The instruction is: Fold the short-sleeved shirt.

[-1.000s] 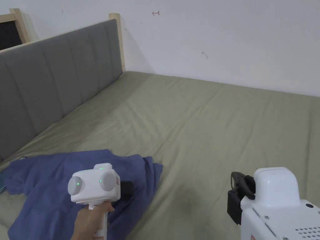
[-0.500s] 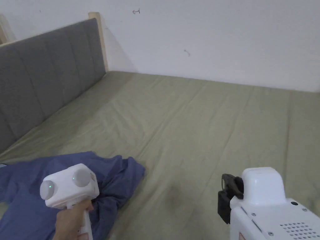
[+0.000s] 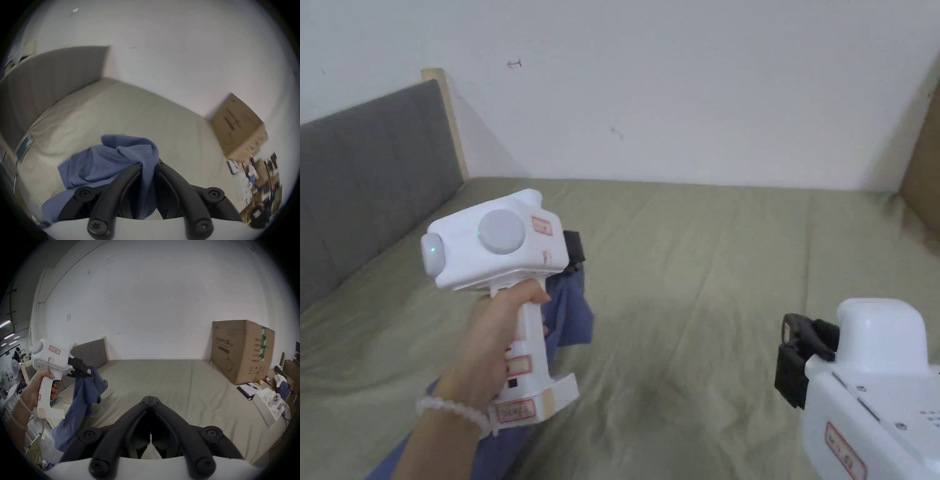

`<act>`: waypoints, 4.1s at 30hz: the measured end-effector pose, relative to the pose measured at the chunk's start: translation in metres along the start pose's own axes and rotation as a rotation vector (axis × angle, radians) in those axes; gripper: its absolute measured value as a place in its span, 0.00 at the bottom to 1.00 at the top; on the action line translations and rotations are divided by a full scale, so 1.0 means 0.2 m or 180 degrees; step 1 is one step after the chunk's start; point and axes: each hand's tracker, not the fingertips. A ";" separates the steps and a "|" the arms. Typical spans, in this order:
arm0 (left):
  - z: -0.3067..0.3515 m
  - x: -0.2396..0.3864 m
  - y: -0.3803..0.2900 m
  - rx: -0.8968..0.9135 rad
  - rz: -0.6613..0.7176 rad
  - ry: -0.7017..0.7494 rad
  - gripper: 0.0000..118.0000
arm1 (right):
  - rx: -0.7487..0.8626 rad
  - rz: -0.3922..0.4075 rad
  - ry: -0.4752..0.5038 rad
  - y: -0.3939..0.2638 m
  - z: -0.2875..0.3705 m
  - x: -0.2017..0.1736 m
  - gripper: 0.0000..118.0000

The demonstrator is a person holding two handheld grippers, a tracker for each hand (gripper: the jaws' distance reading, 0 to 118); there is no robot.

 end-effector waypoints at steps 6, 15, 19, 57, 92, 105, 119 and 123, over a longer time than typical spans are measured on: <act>-0.07 0.73 -0.20 -0.0259 -0.0636 -0.1060 0.05 | 0.0236 -0.0205 -0.0490 0.08 0.17 0.28 0.00; -0.63 1.26 -1.05 -0.1712 -0.1159 -0.1328 0.05 | 0.0093 -0.0383 -0.1052 0.01 0.31 0.64 0.00; -0.82 1.23 -1.53 -0.2350 -0.1444 -0.0964 0.05 | -0.0066 -0.0427 -0.1086 -0.05 0.29 0.70 0.00; -0.64 -0.31 -0.55 -0.1098 -0.0533 0.0646 0.95 | -0.0749 -0.0132 -0.0088 -0.18 -0.26 0.15 0.00; -0.60 -0.29 -0.41 -0.0811 -0.0458 0.0528 0.01 | -0.1953 -0.0361 -0.0114 -0.17 -1.15 0.89 0.82; -0.68 -0.30 -0.46 -0.0924 -0.0641 0.0677 0.01 | -0.2763 -0.0032 -0.0435 -0.54 -1.77 1.03 0.53; -0.45 -0.24 -0.29 -0.0675 -0.0748 0.0778 0.01 | -0.2114 -0.0135 -0.0412 0.02 -1.37 1.11 0.00; -0.30 -0.26 -0.16 -0.0422 -0.0669 0.0778 0.01 | -0.1705 -0.0246 -0.0439 0.32 -1.12 1.19 0.00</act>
